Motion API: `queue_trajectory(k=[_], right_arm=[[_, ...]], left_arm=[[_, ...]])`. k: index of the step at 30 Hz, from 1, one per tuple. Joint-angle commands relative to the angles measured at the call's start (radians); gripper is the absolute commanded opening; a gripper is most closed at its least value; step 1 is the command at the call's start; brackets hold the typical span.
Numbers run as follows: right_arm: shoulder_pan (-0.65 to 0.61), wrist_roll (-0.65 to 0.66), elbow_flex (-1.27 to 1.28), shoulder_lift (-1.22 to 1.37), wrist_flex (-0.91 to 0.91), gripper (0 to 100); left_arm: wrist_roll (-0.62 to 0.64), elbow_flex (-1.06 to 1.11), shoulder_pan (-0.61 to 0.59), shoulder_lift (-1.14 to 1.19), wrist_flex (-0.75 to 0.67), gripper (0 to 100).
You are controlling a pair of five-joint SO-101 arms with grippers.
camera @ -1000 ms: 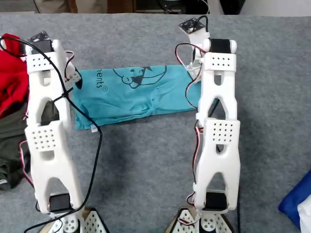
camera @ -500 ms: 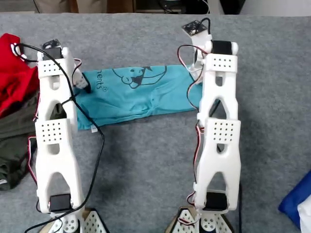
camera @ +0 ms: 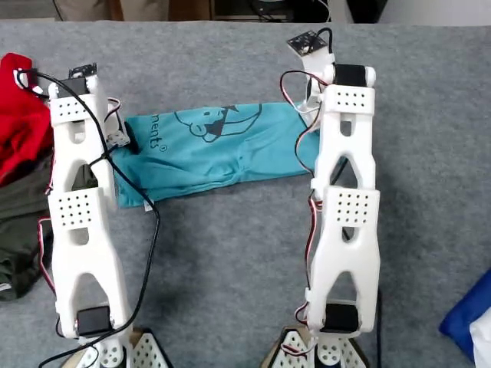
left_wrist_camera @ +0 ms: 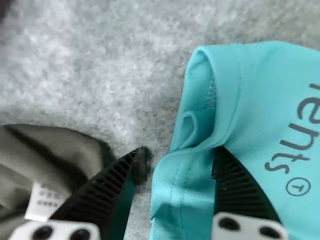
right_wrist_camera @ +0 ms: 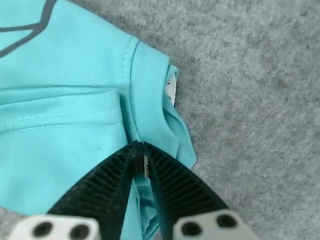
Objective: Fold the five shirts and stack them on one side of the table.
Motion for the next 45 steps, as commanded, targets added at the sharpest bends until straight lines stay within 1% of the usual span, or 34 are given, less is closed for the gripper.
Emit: queue_trajectory(k=[1,10,12,14,17,18,20,22,25,27,29,33,34,38,40,42,45], right_arm=[[0.010,-0.002,-0.035,-0.004,-0.015,0.5],[0.012,-0.002,-0.035,-0.004,-0.015,0.5],[0.010,-0.002,-0.035,-0.004,-0.015,0.5],[0.010,-0.002,-0.035,-0.004,-0.015,0.5],[0.015,-0.002,-0.035,-0.004,-0.015,0.5],[0.015,0.000,-0.036,-0.004,-0.015,0.5],[0.015,0.000,-0.036,-0.004,-0.015,0.5],[0.015,0.000,-0.038,-0.004,-0.015,0.5],[0.015,0.000,-0.039,-0.004,-0.015,0.5],[0.016,0.000,-0.041,-0.004,-0.015,0.5],[0.019,0.000,-0.042,-0.004,-0.015,0.5],[0.068,-0.008,-0.042,-0.004,-0.046,0.5],[0.091,-0.008,-0.041,-0.004,-0.064,0.5],[0.196,-0.012,-0.035,0.012,-0.146,0.5],[0.239,-0.048,-0.042,0.038,-0.175,0.5],[0.272,-0.095,-0.042,0.054,-0.203,0.5],[0.300,-0.120,-0.047,0.059,-0.213,0.5]], left_arm=[[-0.023,0.018,-0.018,-0.012,0.017,21],[-0.015,0.009,0.005,0.013,0.003,21],[0.006,0.009,0.021,0.016,-0.005,20],[0.032,0.009,0.035,0.018,-0.020,15],[0.035,0.011,0.055,0.024,-0.035,3],[0.035,0.011,0.058,0.024,-0.037,1],[0.040,0.009,0.066,0.024,-0.038,3],[0.043,0.009,0.069,0.024,-0.052,2],[0.107,0.005,0.074,0.015,-0.084,2],[0.155,-0.058,0.077,0.015,-0.091,2],[0.195,-0.166,0.094,0.015,-0.069,2],[0.275,-0.463,0.173,0.015,0.008,2],[0.290,-0.503,0.201,0.013,0.011,2],[0.356,-0.466,0.338,-0.093,-0.011,2],[0.388,-0.477,0.396,-0.124,-0.021,2],[0.416,-0.477,0.445,-0.140,-0.069,2],[0.465,-0.468,0.497,-0.176,-0.127,2]])
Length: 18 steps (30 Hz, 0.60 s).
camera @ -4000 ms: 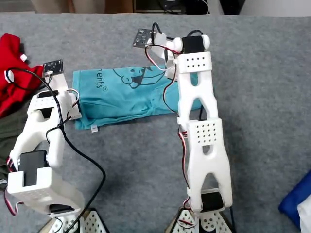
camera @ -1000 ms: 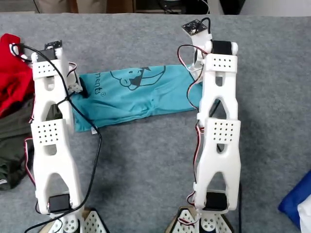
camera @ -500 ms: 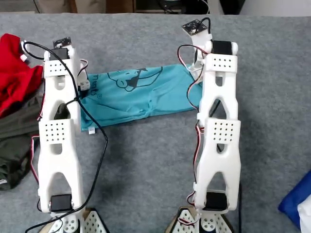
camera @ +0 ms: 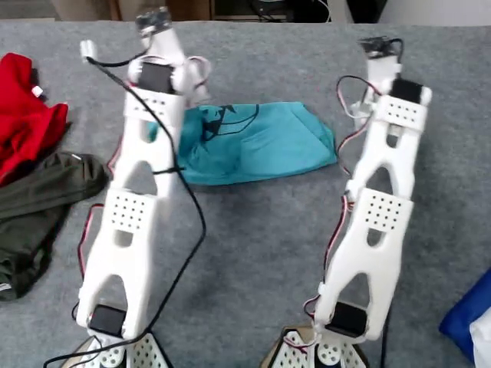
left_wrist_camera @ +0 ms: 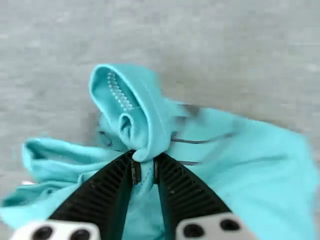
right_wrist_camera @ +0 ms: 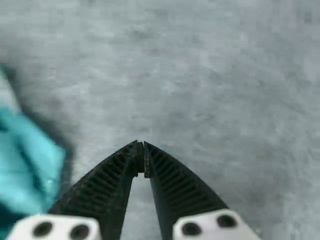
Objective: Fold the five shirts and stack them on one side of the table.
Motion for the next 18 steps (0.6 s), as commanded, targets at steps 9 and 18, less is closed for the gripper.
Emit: queue_trajectory(k=[9,18], right_arm=[[0.073,-0.025,-0.093,0.002,-0.023,0.5],[0.114,-0.032,-0.097,0.002,-0.040,0.5]], left_arm=[[0.071,-0.034,0.209,-0.096,-0.212,2],[0.071,-0.034,0.338,0.041,-0.416,2]])
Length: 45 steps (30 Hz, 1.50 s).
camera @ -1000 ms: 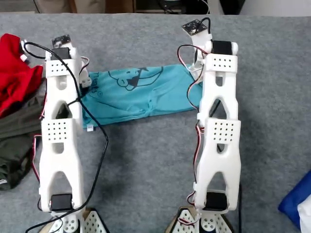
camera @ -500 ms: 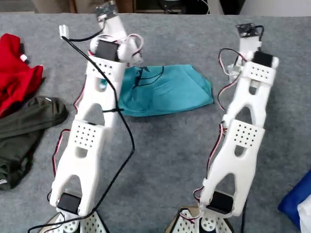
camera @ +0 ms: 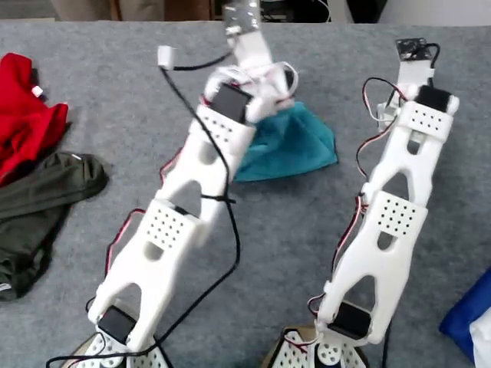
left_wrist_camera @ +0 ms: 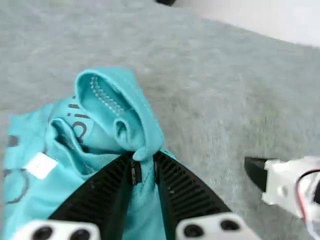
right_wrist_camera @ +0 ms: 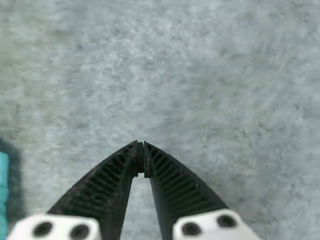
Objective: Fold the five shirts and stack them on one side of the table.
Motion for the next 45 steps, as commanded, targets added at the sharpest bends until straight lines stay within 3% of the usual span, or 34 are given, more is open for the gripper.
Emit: queue_trajectory(k=[1,9,16,29,36,45], right_arm=[[0.018,-0.023,-0.056,-0.008,-0.020,0.5],[0.019,-0.029,-0.056,-0.008,-0.020,0.5],[0.018,-0.029,-0.054,-0.008,-0.020,0.5],[0.016,-0.029,-0.054,-0.008,-0.017,0.5],[0.013,-0.028,-0.054,-0.008,-0.015,0.5],[0.013,-0.028,-0.054,-0.008,-0.017,0.5]], left_arm=[[0.003,-0.034,0.048,0.030,-0.078,2],[0.003,-0.034,0.072,0.104,-0.160,3],[0.089,-0.044,0.069,0.096,-0.120,21],[0.087,-0.020,-0.130,0.042,-0.107,19],[0.087,0.103,-0.124,0.120,-0.170,18],[0.094,0.107,-0.069,0.154,-0.184,18]])
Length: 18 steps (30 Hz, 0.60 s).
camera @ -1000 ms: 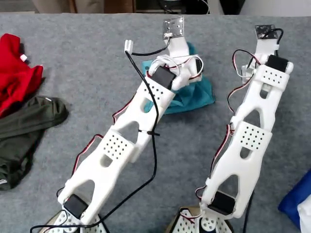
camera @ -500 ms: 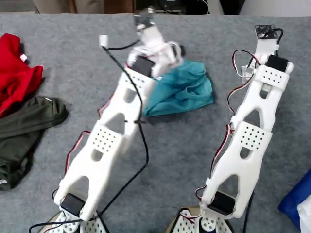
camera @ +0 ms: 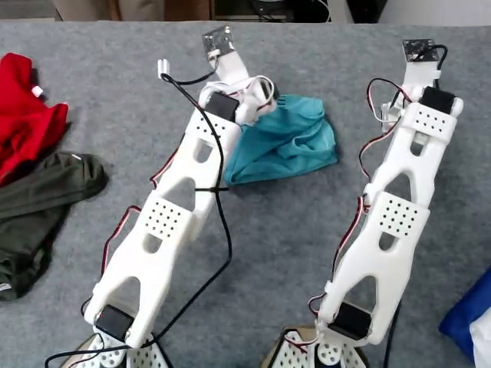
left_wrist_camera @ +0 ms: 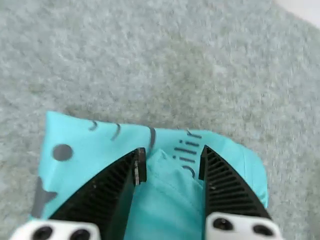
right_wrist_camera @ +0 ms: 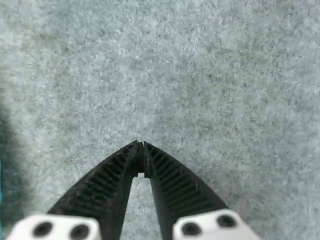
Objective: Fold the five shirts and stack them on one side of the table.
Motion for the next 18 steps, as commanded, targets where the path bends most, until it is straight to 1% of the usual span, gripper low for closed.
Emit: queue_trajectory(k=[1,2,7,15,18], right_arm=[[0.008,-0.005,-0.054,-0.008,-0.014,0.5],[0.008,-0.005,-0.054,-0.008,-0.014,0.5],[0.010,-0.005,-0.054,-0.008,-0.014,0.5],[0.012,-0.003,-0.054,-0.008,-0.014,0.5],[0.012,-0.003,-0.054,-0.008,-0.014,0.5]], left_arm=[[0.008,-0.003,0.043,-0.018,-0.011,18],[0.008,-0.002,0.049,-0.018,-0.011,18],[0.008,0.000,0.077,-0.018,-0.018,10],[0.008,0.035,0.077,-0.016,-0.011,9],[0.008,0.026,0.080,-0.016,-0.011,2]])
